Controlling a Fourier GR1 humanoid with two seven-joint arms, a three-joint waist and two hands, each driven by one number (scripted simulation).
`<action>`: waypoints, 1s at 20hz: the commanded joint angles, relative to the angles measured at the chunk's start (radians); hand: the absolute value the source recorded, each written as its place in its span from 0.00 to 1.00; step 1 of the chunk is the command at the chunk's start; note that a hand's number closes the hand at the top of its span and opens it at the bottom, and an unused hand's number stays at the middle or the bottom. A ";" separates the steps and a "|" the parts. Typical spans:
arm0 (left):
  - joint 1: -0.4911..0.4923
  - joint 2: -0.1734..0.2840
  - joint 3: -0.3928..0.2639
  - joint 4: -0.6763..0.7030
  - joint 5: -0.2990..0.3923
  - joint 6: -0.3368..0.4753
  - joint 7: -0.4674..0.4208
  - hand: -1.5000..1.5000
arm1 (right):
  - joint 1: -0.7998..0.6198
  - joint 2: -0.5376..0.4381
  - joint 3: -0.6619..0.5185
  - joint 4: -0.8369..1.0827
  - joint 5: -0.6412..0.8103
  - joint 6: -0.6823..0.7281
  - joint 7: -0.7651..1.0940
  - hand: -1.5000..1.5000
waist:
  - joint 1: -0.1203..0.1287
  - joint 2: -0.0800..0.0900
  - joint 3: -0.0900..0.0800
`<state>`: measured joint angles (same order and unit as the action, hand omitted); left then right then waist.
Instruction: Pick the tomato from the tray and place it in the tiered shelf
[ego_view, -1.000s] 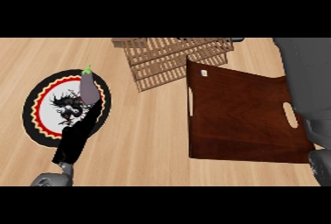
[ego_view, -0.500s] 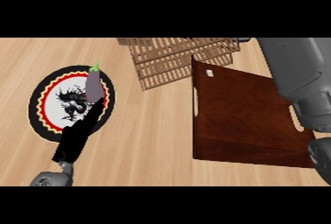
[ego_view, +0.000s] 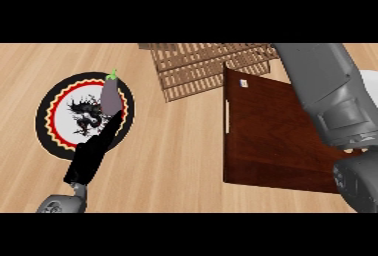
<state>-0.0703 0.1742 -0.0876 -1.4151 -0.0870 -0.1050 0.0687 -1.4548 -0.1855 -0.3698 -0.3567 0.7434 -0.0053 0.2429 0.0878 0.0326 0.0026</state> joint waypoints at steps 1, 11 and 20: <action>0.034 -0.003 -0.001 0.020 -0.009 0.008 -0.024 0.50 | 0.030 0.023 -0.160 0.029 -0.161 -0.018 -0.038 0.00 | 0.005 0.007 -0.001; -0.001 -0.021 -0.003 0.017 -0.012 0.016 -0.003 0.50 | 0.005 0.002 -0.319 -0.011 -0.297 -0.246 -0.206 0.00 | -0.004 0.005 -0.002; 0.033 0.015 0.044 0.010 0.016 -0.002 -0.003 0.50 | 0.072 -0.193 -0.400 -0.028 -0.324 -0.433 -0.199 0.00 | -0.050 -0.016 -0.002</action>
<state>-0.0462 0.1751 -0.0674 -1.4164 -0.0883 -0.0958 0.0593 -1.4223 -0.3066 -0.7349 -0.3890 0.4357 -0.3805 0.0386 0.0538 0.0212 0.0025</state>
